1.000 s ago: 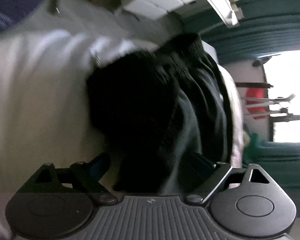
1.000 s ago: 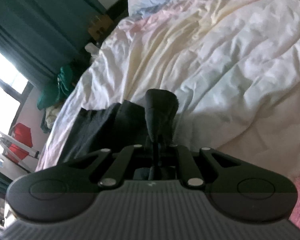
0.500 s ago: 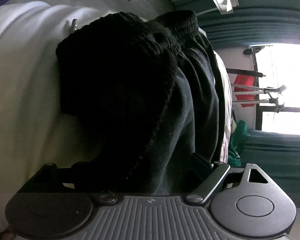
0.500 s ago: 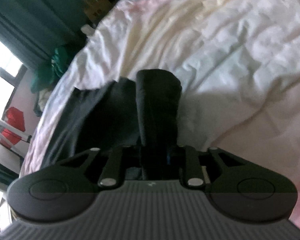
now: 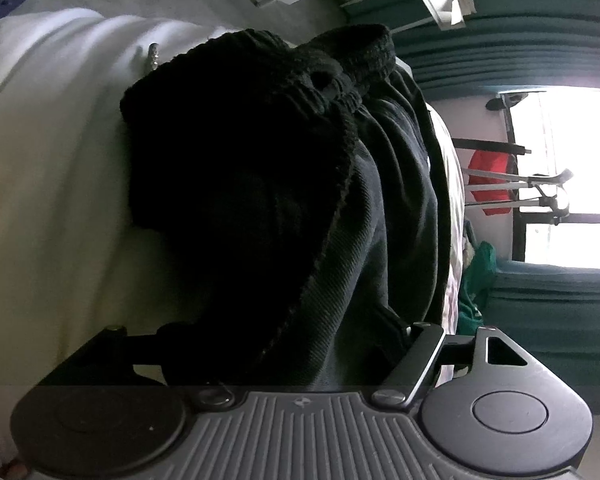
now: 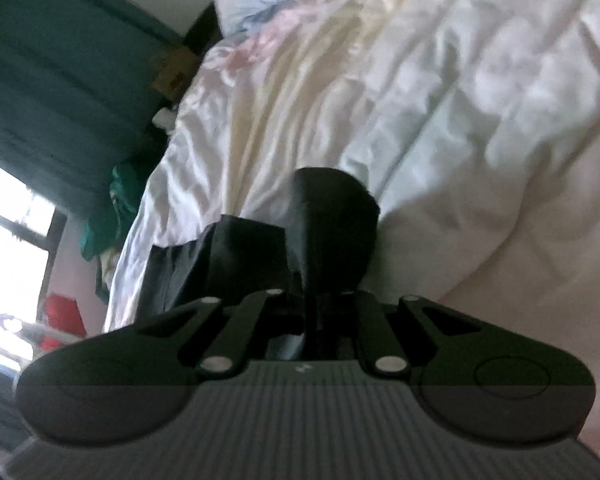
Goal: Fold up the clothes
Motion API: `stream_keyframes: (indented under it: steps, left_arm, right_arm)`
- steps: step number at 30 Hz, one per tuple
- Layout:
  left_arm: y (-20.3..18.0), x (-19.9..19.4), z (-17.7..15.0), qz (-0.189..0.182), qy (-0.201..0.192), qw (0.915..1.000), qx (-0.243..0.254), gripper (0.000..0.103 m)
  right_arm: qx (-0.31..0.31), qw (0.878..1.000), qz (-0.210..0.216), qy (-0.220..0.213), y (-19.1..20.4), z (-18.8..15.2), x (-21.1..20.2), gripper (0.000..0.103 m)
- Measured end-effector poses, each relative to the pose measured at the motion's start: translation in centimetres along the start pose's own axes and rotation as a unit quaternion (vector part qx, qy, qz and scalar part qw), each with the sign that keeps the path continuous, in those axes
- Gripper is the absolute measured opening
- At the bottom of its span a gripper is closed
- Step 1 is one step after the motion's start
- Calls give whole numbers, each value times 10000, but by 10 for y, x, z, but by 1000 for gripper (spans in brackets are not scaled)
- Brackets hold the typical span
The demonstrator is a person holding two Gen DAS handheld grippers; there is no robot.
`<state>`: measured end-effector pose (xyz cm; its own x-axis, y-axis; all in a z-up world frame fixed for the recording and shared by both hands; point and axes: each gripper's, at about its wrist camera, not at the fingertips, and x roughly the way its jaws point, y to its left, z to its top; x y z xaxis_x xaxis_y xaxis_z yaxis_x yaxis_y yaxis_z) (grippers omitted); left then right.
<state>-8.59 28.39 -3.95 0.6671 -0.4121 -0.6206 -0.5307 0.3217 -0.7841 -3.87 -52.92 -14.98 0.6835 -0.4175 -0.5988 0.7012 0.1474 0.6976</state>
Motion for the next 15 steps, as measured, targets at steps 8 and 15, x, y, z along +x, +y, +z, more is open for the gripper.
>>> stream_keyframes:
  steps: [8,15]
  left_arm:
    - [0,3,2,35,7,10000,3,71]
    - [-9,4,-3,276,-152,9991,287,21]
  right_arm:
    - [-87,9939,130,1096,-2,-3,14,28]
    - [-534,9946,439,779,16,-5,-7,14]
